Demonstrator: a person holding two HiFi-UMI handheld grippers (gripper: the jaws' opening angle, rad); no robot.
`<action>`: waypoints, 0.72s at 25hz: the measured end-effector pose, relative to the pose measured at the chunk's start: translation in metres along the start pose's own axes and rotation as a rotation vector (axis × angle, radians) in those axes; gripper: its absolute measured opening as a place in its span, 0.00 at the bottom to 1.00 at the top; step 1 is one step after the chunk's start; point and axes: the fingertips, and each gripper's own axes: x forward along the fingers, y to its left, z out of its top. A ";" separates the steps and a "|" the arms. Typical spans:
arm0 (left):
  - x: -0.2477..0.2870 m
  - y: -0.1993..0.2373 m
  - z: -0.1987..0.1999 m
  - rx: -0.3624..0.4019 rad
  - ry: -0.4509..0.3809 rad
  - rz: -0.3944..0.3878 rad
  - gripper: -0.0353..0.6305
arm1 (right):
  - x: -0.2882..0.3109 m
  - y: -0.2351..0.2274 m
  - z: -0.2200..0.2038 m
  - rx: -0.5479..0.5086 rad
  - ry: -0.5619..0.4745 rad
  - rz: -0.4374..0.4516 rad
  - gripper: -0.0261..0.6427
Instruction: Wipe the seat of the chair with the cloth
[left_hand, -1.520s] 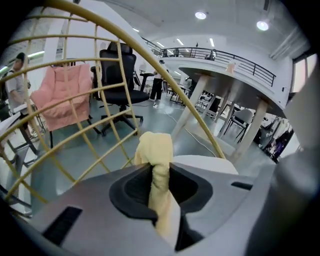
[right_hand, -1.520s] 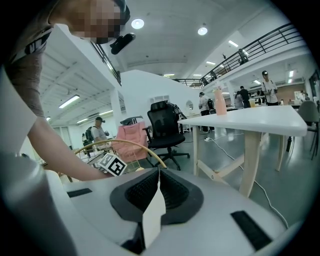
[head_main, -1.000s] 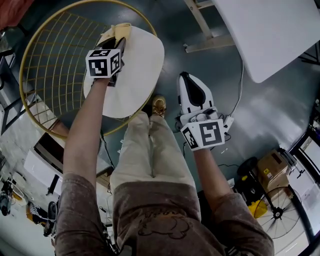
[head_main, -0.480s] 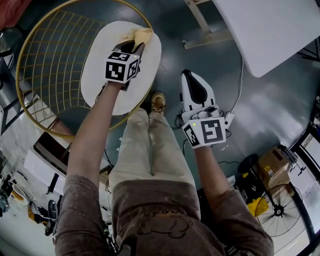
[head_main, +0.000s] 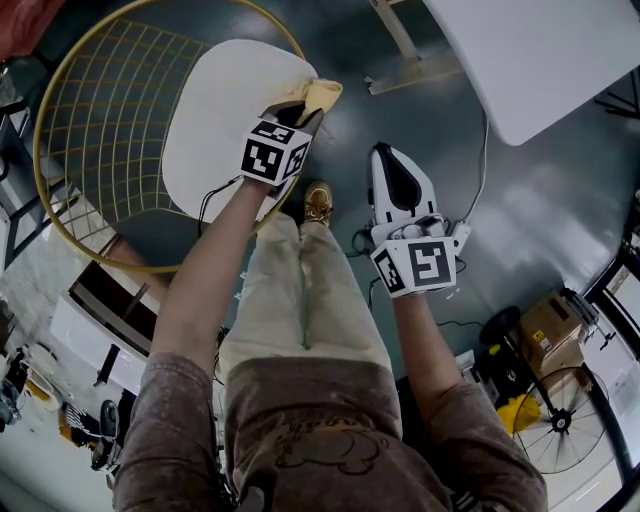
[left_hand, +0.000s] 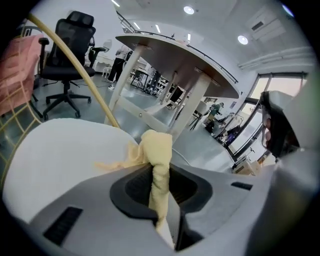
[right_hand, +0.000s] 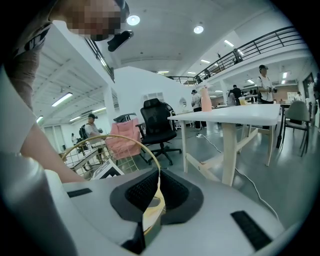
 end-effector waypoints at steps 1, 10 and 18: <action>-0.003 -0.003 0.001 -0.007 -0.001 -0.019 0.17 | 0.001 0.003 0.002 -0.001 -0.001 -0.002 0.09; -0.021 -0.006 0.005 0.033 0.003 -0.065 0.17 | 0.002 0.007 0.004 0.004 0.001 -0.004 0.09; -0.092 0.075 0.014 0.003 -0.064 0.111 0.17 | 0.004 0.024 0.000 -0.003 0.006 0.037 0.09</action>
